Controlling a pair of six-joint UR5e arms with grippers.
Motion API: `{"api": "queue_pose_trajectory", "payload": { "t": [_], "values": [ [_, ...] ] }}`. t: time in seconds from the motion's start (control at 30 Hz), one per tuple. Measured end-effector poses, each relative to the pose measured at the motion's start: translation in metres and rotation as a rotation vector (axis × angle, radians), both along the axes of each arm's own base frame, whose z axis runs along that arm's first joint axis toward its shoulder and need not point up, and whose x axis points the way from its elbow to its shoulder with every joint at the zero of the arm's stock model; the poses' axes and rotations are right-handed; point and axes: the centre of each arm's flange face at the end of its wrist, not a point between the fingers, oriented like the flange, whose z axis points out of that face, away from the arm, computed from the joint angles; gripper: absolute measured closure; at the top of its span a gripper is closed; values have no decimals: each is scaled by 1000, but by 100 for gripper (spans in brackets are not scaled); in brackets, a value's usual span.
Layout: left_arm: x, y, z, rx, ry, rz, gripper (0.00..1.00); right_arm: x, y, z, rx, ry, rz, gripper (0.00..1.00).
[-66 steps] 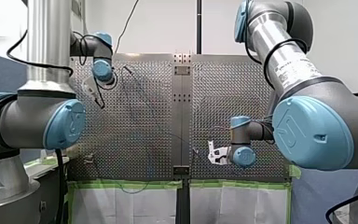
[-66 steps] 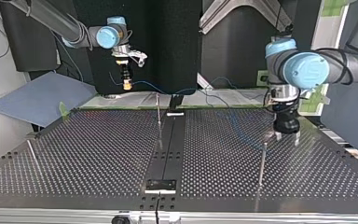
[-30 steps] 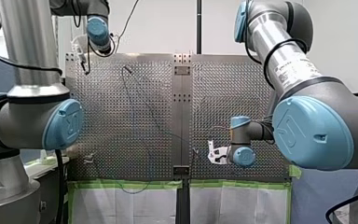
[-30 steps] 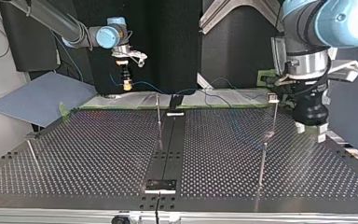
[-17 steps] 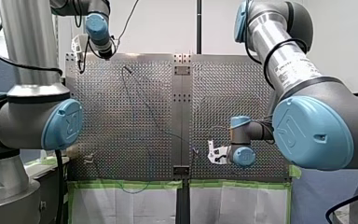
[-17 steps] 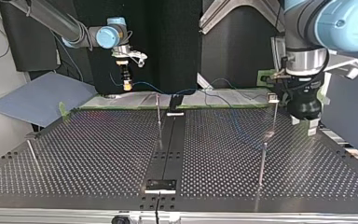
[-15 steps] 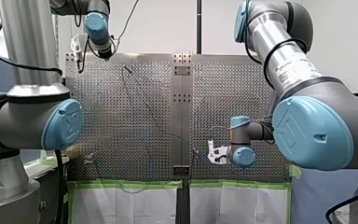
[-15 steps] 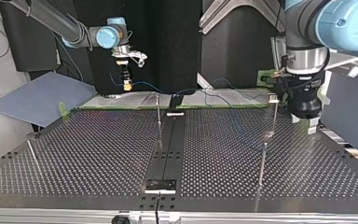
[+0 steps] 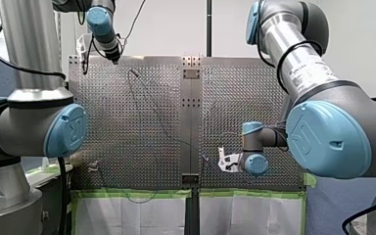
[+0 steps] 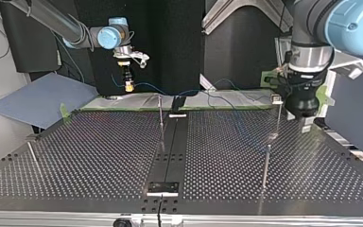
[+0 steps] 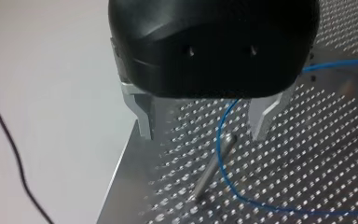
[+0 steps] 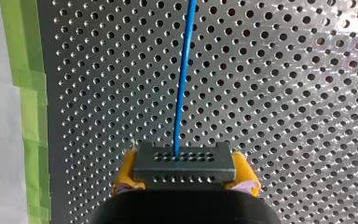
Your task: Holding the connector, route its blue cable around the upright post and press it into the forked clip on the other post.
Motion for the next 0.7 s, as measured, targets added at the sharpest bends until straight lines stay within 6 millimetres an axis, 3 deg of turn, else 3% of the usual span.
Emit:
{"api": "queue_pose_trajectory", "payload": {
  "t": [0.7],
  "values": [
    [-2,-3,-1,-11,8,-16,0,0,0,0,0,-1,0,100]
  ]
}}
